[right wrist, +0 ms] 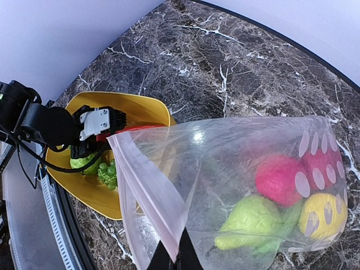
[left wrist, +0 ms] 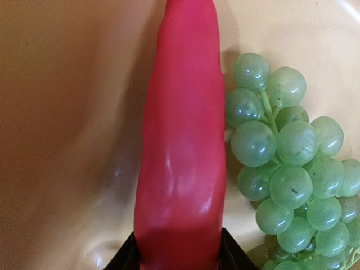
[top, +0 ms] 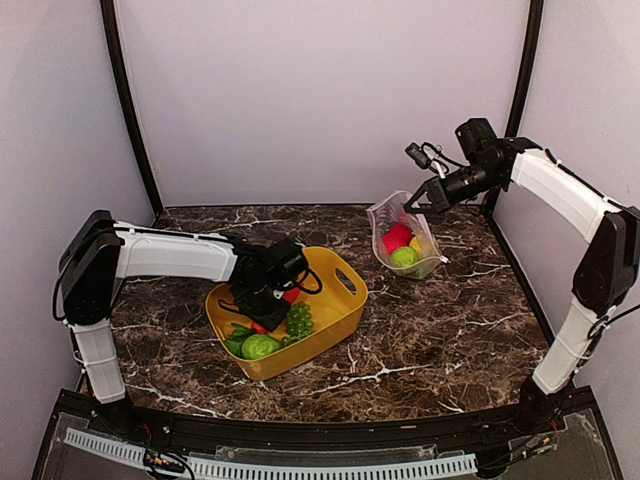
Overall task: Place the food in the zip-top bag and seal the zipper
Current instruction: Pick up the fake vegetable from the bin, then place the fake vegetable in the zipper food storage bag.
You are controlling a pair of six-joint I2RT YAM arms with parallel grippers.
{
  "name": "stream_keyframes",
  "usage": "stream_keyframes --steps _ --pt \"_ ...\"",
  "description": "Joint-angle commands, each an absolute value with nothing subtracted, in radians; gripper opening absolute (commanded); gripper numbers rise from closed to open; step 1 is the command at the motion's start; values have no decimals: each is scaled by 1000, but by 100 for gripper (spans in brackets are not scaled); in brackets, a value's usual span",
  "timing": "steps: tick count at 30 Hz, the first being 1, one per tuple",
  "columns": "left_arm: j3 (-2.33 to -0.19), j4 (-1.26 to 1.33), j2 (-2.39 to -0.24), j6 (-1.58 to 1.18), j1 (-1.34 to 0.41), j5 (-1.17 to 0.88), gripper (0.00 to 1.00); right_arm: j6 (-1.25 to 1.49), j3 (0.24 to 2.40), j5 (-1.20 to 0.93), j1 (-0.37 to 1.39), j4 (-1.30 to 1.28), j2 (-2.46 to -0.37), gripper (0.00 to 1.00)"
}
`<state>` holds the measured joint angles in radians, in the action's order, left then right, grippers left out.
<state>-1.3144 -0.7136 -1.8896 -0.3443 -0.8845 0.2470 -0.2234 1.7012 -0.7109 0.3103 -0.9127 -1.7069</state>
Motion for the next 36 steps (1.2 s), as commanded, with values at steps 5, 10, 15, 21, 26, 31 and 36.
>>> stream_keyframes --steps 5,10,15,21,26,31,36 --pt "-1379 -847 -1726 -337 -882 254 32 -224 1701 -710 313 -894 -1673 0" --pt "-1416 -834 -1640 -340 -894 210 29 -227 1725 -699 314 -901 -1679 0" --pt "-1503 -820 -1606 -338 -926 166 27 -243 1760 -650 313 -907 -1691 0" --pt "-1600 -720 -1602 -329 -996 53 19 -264 1836 -592 314 -920 -1725 0" --pt "-1669 -611 -1649 -364 -1040 -74 16 -277 1901 -567 314 -932 -1760 0" --pt "-1713 -480 -1723 -443 -1047 -224 13 -276 1910 -570 317 -928 -1771 0" --pt "-1788 -427 -1811 -574 -1048 -331 12 -271 1885 -575 329 -921 -1750 0"
